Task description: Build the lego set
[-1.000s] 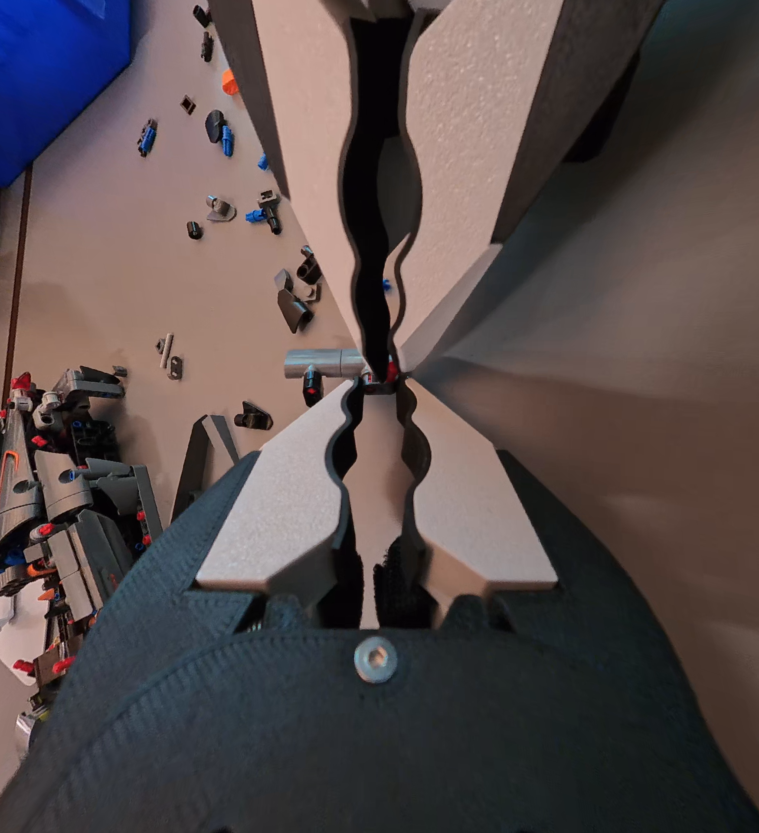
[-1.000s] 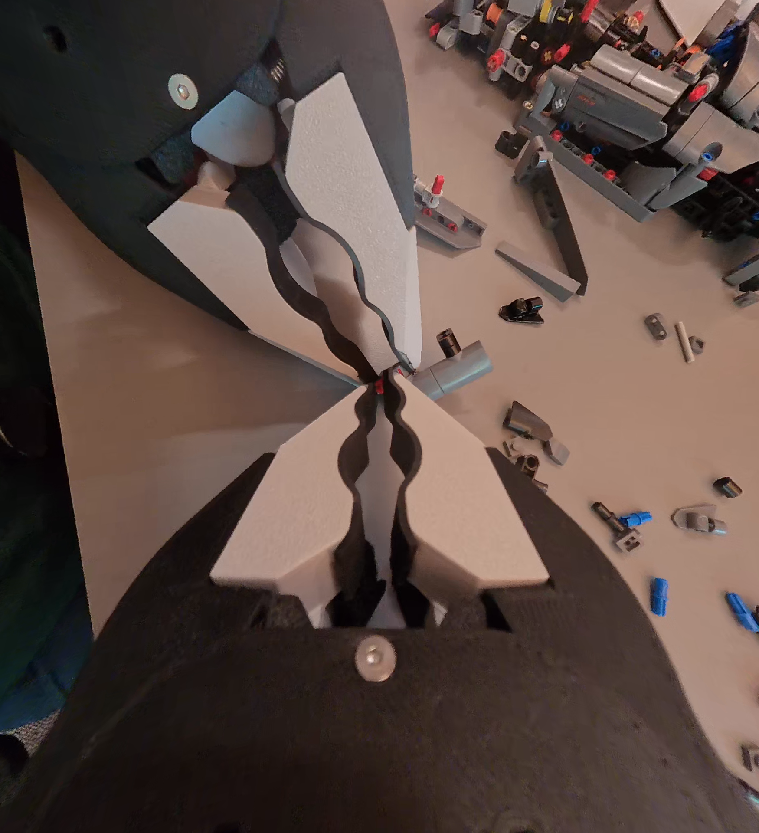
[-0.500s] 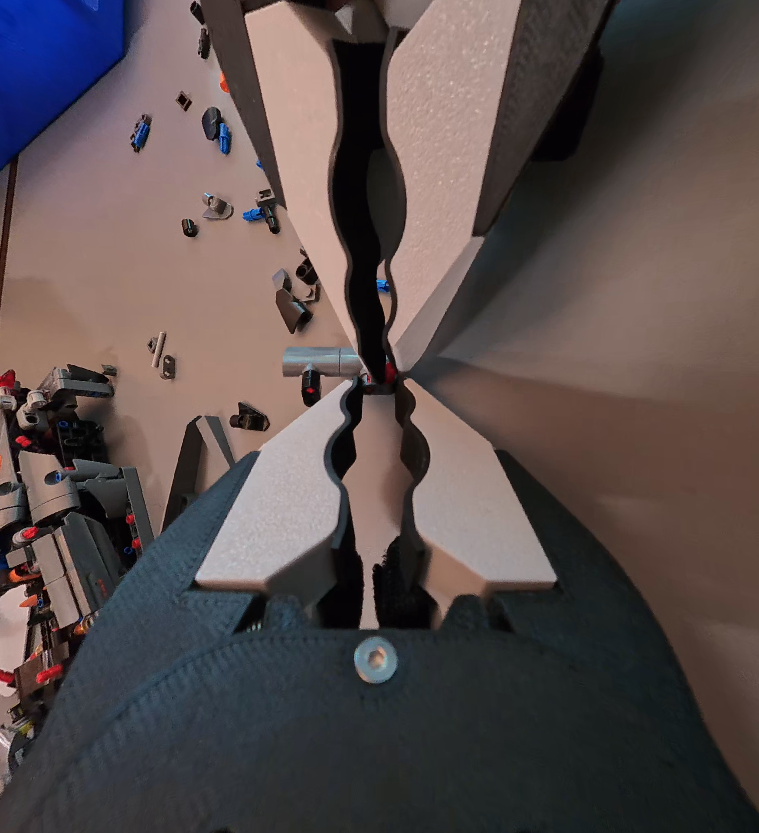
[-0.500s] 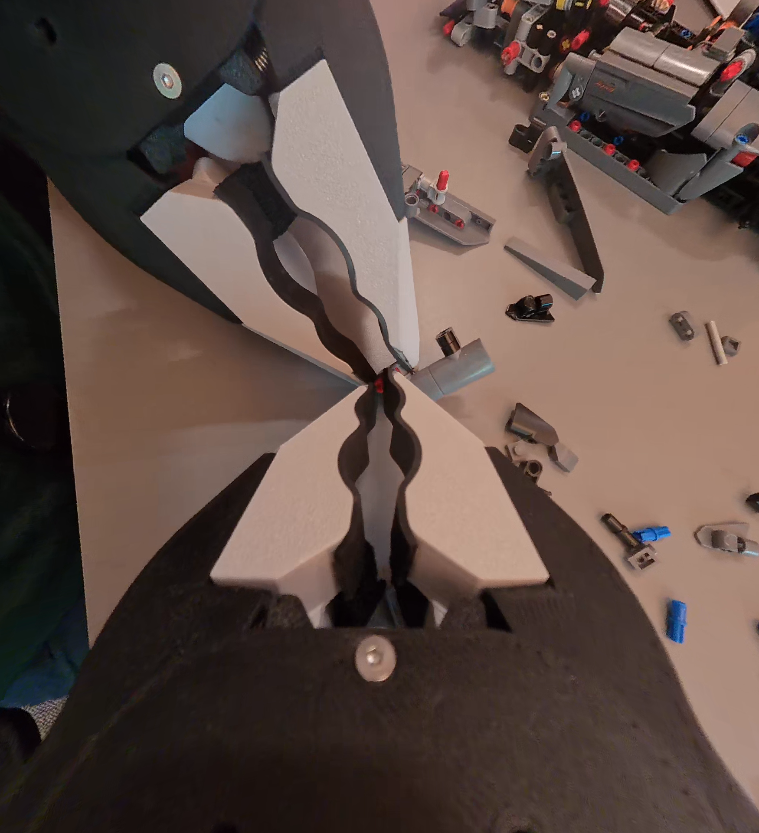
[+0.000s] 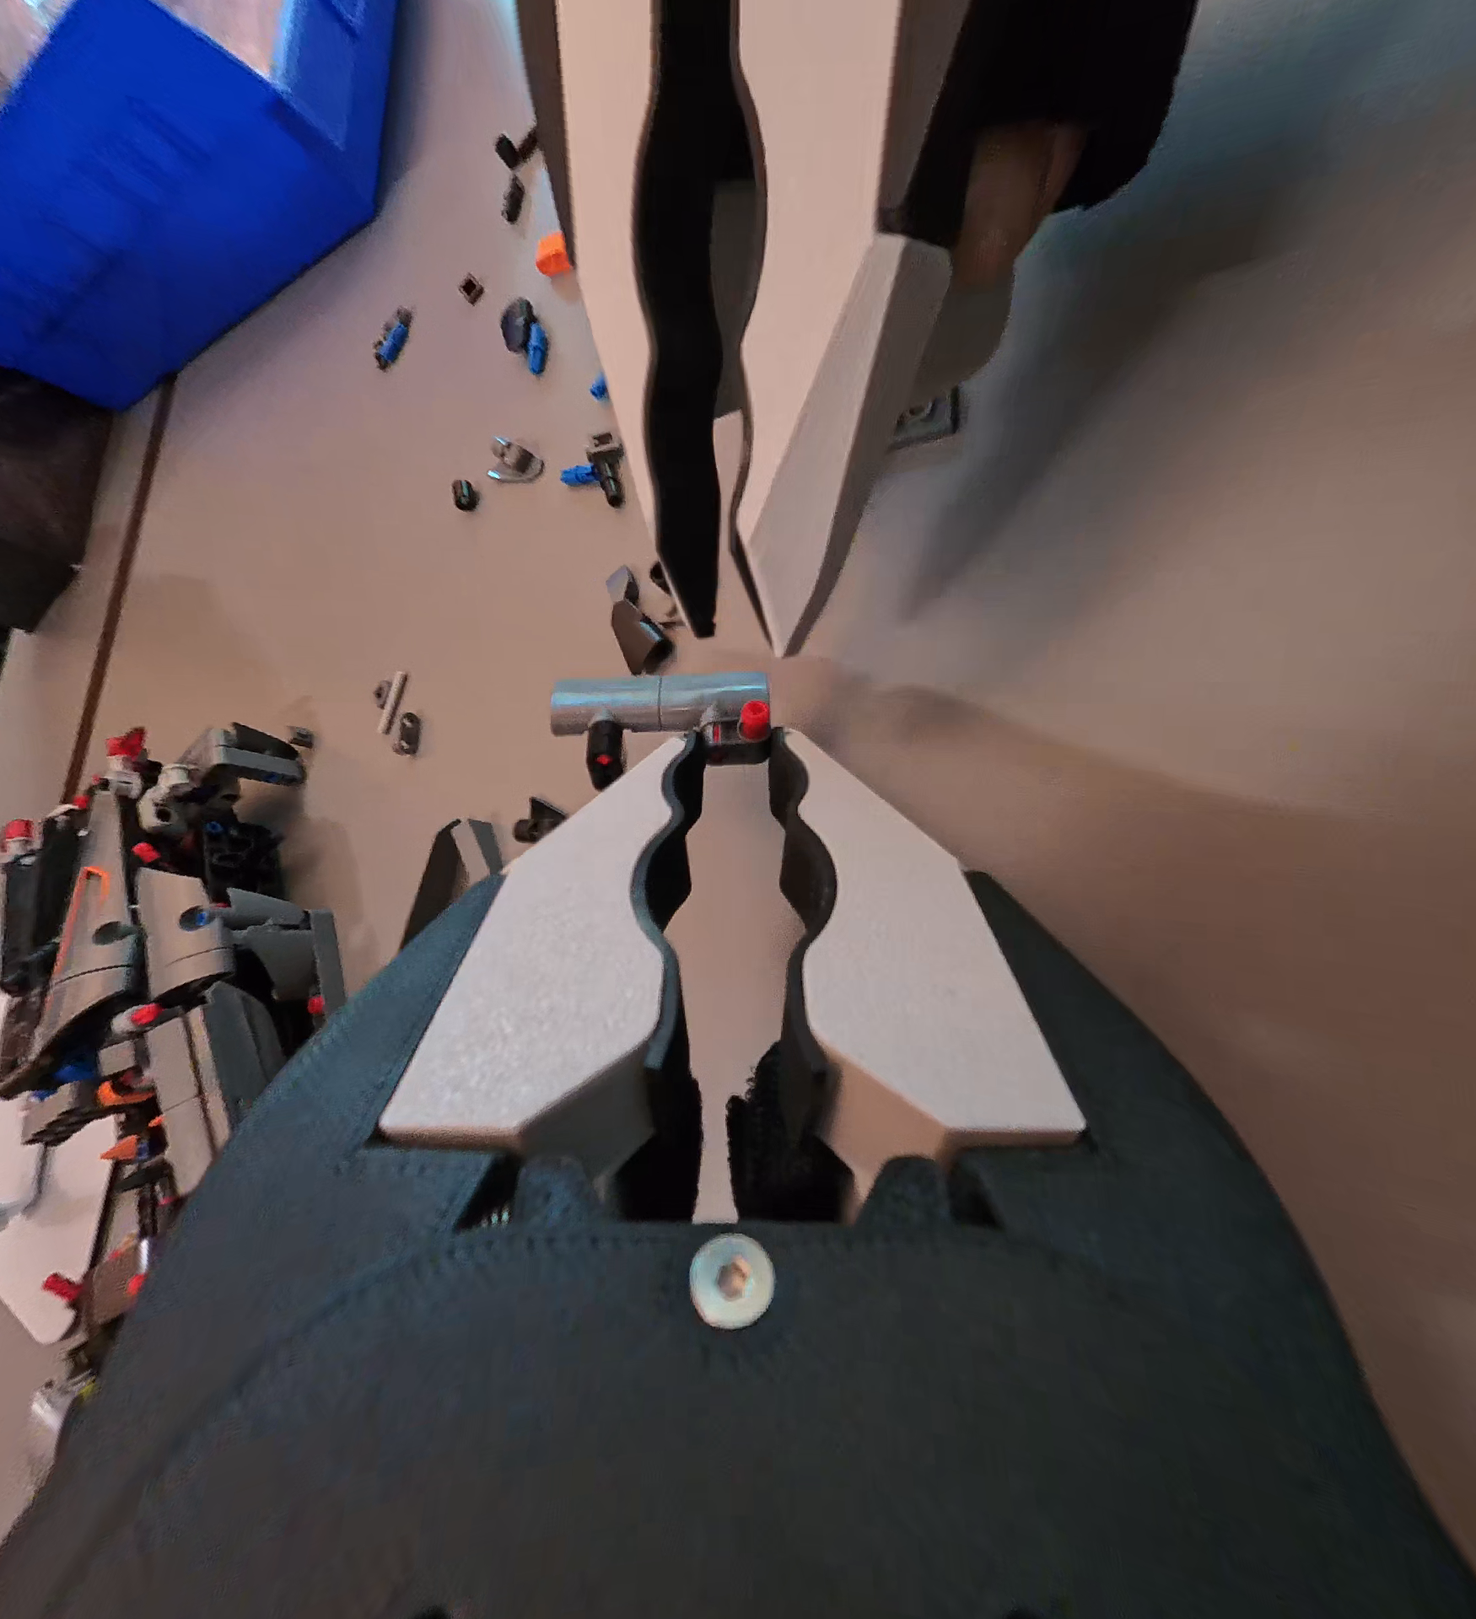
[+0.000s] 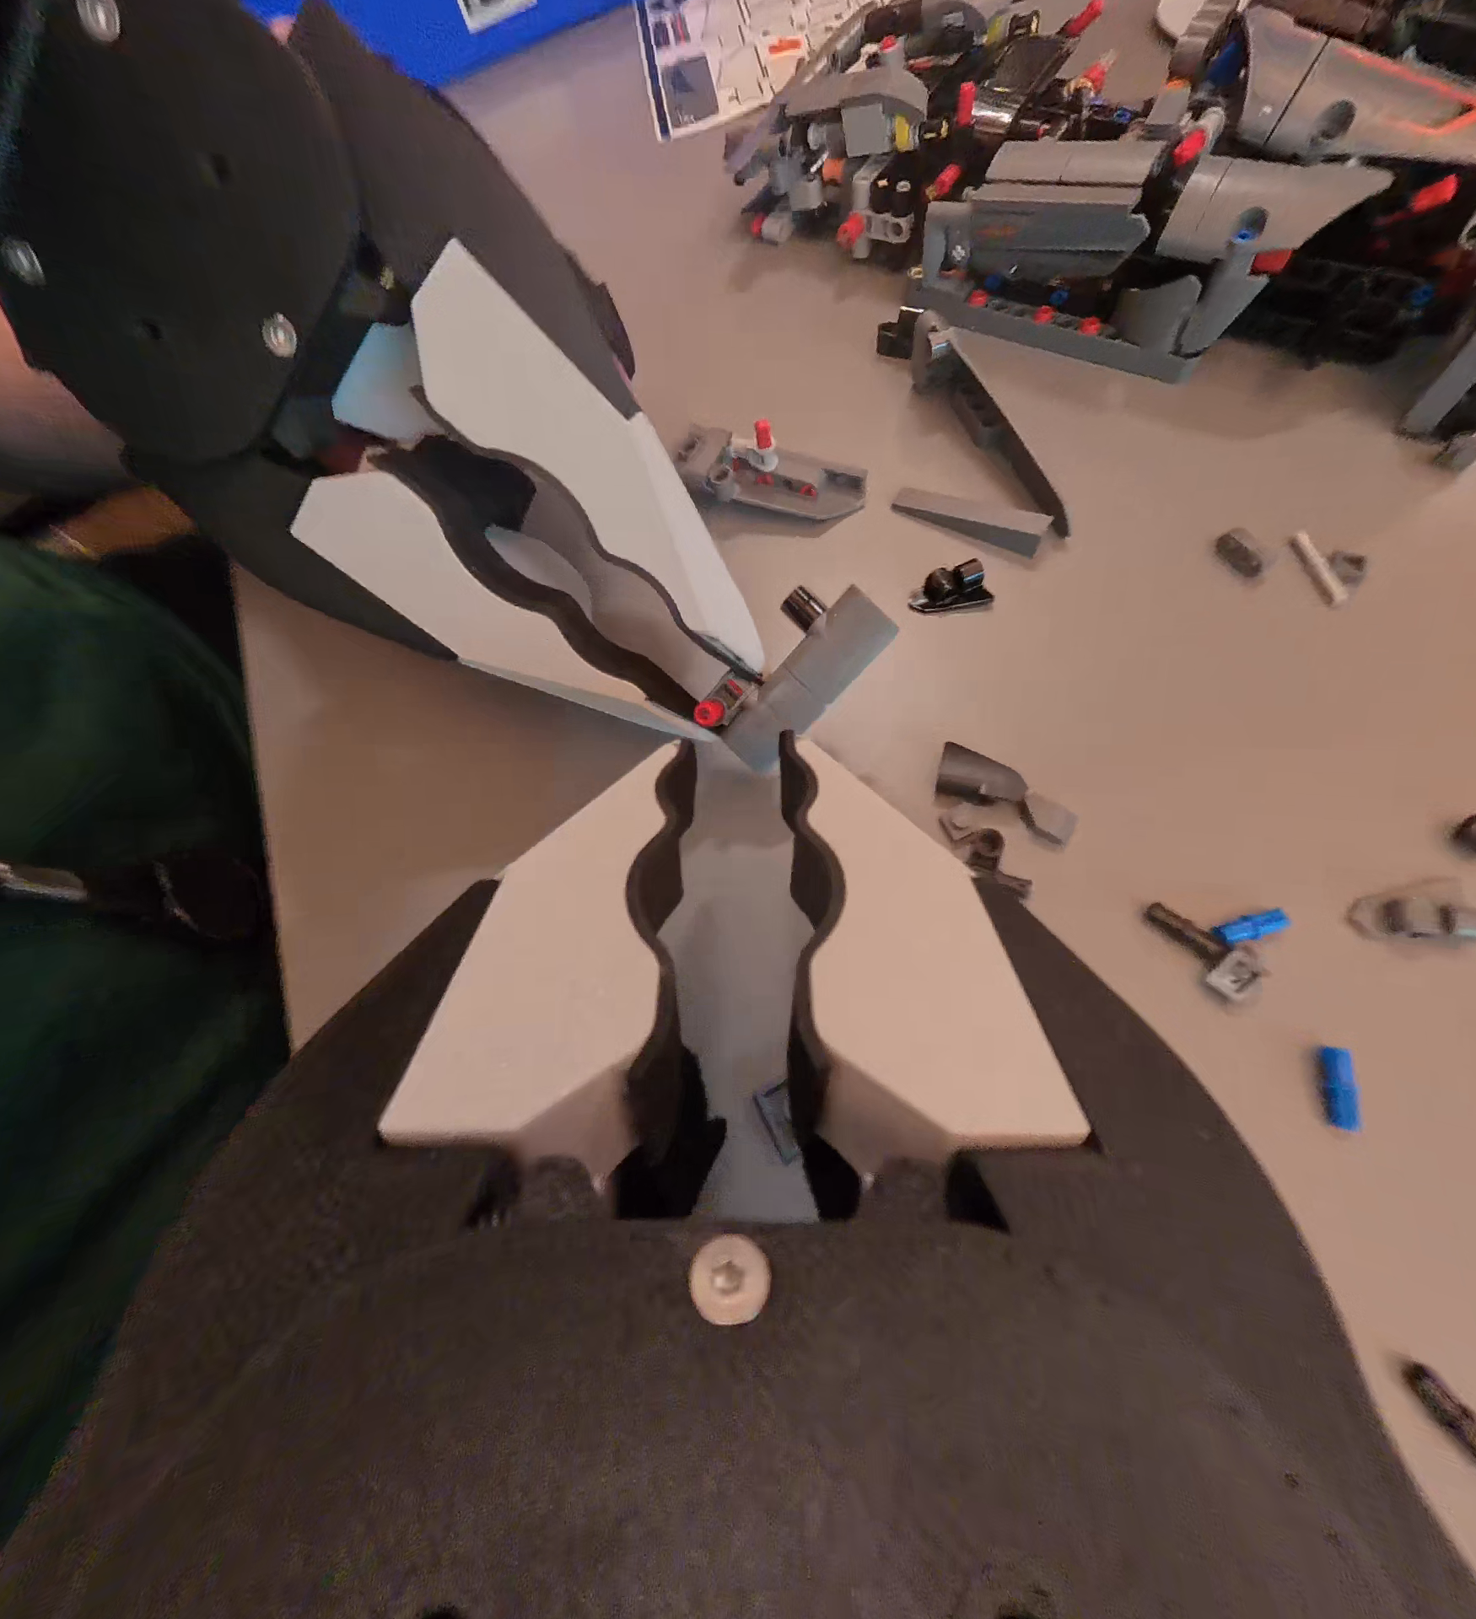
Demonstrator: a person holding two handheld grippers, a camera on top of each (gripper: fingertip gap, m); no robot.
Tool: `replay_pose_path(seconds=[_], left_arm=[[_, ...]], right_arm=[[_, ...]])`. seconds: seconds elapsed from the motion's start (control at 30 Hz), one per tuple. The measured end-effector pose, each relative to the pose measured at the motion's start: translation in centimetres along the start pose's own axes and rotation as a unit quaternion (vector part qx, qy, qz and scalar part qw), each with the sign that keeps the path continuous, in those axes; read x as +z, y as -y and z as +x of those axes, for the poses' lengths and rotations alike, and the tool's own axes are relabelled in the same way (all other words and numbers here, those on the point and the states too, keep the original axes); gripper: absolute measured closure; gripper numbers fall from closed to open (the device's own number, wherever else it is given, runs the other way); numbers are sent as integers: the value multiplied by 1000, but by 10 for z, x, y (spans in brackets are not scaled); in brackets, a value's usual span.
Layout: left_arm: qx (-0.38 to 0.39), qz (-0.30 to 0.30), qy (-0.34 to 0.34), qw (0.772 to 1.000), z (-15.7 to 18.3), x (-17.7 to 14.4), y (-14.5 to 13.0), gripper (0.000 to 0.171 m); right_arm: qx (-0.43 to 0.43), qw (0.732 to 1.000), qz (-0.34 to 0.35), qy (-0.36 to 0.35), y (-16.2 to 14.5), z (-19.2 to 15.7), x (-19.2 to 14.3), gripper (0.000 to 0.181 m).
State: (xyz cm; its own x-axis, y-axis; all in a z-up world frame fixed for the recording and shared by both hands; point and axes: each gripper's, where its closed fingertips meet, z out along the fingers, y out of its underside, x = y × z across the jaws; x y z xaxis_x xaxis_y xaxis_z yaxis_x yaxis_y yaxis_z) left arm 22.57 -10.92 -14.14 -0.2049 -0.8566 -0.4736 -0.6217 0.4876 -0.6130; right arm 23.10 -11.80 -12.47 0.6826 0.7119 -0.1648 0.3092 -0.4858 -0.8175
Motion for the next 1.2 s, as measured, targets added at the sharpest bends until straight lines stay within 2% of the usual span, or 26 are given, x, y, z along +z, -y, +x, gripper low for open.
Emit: replay_pose_path(seconds=[0.1, 0.2, 0.3, 0.37, 0.47, 0.57, 0.6, 0.9, 1.07, 1.13, 1.2], left_arm=[[15, 36, 26, 999, -6, -11, 14, 159], [40, 67, 54, 995, -12, -22, 25, 159], [49, 83, 72, 993, -16, -32, 35, 159], [55, 98, 72, 991, -16, -37, 41, 159], [68, 111, 75, 989, -15, -41, 47, 159], [76, 118, 82, 987, -16, -46, 52, 159], [78, 122, 80, 986, -16, -48, 54, 159], [84, 123, 88, 985, -17, -53, 58, 159], [86, 122, 87, 985, -20, -55, 59, 159], [73, 121, 85, 986, -22, -56, 59, 159], [62, 115, 79, 988, -25, -55, 54, 159]], right_arm=[[75, 995, 42, 58, 11, -7, -4, 148], [139, 981, 85, 110, 25, -8, -12, 145], [153, 976, 83, 129, 24, -10, -11, 142], [173, 964, 103, 176, 33, -20, -15, 135], [187, 952, 120, 209, 42, -25, -19, 142], [192, 941, 136, 242, 48, -32, -24, 158], [190, 939, 142, 248, 50, -33, -25, 164], [178, 939, 160, 247, 56, -36, -27, 175], [191, 931, 170, 262, 60, -37, -28, 174], [222, 917, 169, 284, 61, -34, -34, 140], [213, 925, 175, 262, 57, -25, -44, 142]])
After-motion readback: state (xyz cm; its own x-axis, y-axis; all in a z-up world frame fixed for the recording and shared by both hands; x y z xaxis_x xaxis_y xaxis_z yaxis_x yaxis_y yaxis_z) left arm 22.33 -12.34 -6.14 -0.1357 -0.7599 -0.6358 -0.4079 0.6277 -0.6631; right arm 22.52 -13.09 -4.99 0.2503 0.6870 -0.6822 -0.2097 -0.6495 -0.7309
